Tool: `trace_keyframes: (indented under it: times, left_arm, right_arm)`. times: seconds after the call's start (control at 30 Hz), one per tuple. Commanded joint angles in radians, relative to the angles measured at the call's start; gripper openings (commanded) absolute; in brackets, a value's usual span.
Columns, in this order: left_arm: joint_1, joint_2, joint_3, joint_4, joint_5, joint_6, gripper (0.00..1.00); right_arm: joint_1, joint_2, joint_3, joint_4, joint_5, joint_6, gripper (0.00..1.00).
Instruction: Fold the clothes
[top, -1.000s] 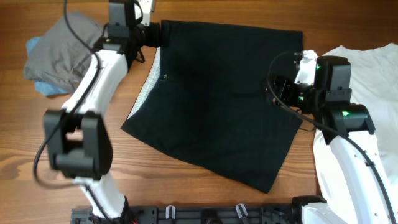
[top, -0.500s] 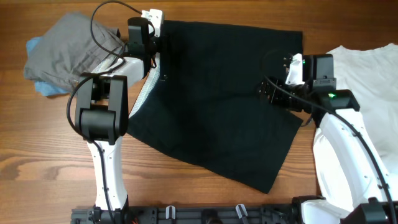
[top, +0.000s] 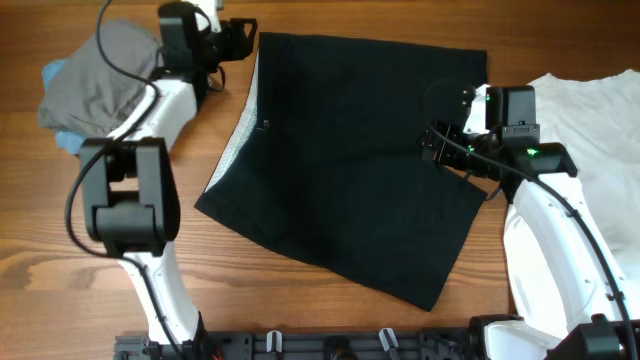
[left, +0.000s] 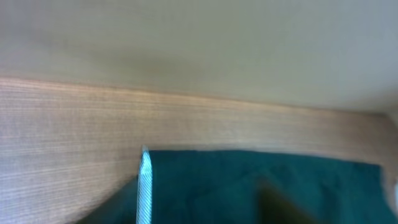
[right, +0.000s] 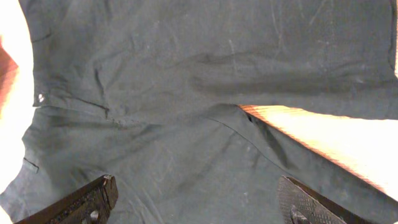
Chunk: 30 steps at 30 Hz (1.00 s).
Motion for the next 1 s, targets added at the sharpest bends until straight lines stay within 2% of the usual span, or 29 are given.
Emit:
trace_keyframes:
  times: [0.0,0.07,0.2,0.23,0.3,0.33,0.4,0.47,0.57,0.7,0.83,0.93,0.97]
  left_arm:
    - [0.003,-0.028,-0.004,-0.229,0.208,-0.058,1.00]
    - [0.003,-0.028,-0.004,-0.427,0.241,-0.016,1.00]
    - [0.009,-0.030,-0.004,-0.507,0.242,-0.006,0.98]
    - [0.009,-0.035,-0.004,-0.546,0.243,-0.005,0.91]
    - [0.015,-0.090,-0.004,-0.700,0.241,0.070,0.88]
    - [0.025,-0.153,-0.004,-0.814,0.206,0.123,0.84]
    - [0.042,-0.314,-0.004,-1.022,-0.058,0.136,0.85]
    - [0.061,-0.436,-0.004,-1.207,-0.277,0.037,0.91]
    - [0.124,-0.489,-0.040,-1.378,-0.294,0.000,0.92]
    - [0.215,-0.486,-0.274,-1.348,-0.279,-0.074,0.87]
    - [0.218,-0.486,-0.481,-1.175,-0.184,-0.044,0.86]
    - [0.218,-0.484,-0.571,-1.025,-0.185,-0.040,0.76]
    - [0.218,-0.484,-0.587,-0.990,-0.185,-0.040,0.69]
  right_arm:
    - [0.003,0.009,0.012,0.005,-0.018,0.008,0.95]
    - [0.003,0.009,0.012,-0.003,-0.056,0.004,0.99]
    - [0.003,0.009,0.012,0.013,-0.047,0.006,0.99]
    - [0.003,0.009,0.012,-0.002,-0.042,0.007,0.96]
    - [0.003,0.009,0.012,-0.086,-0.043,0.029,0.91]
    - [0.003,0.006,0.012,-0.132,-0.044,0.031,0.89]
    - [0.003,-0.033,0.012,-0.228,-0.051,0.047,0.84]
    - [0.003,-0.100,0.012,-0.372,-0.051,0.156,0.88]
    - [0.003,-0.117,-0.012,-0.496,0.032,0.190,0.92]
    - [0.003,-0.116,-0.047,-0.423,0.055,0.187,0.93]
    - [0.003,-0.116,-0.047,-0.366,0.055,0.186,0.95]
    - [0.003,-0.116,-0.047,-0.336,0.055,0.186,0.97]
    - [0.003,-0.116,-0.047,-0.328,0.055,0.185,0.97]
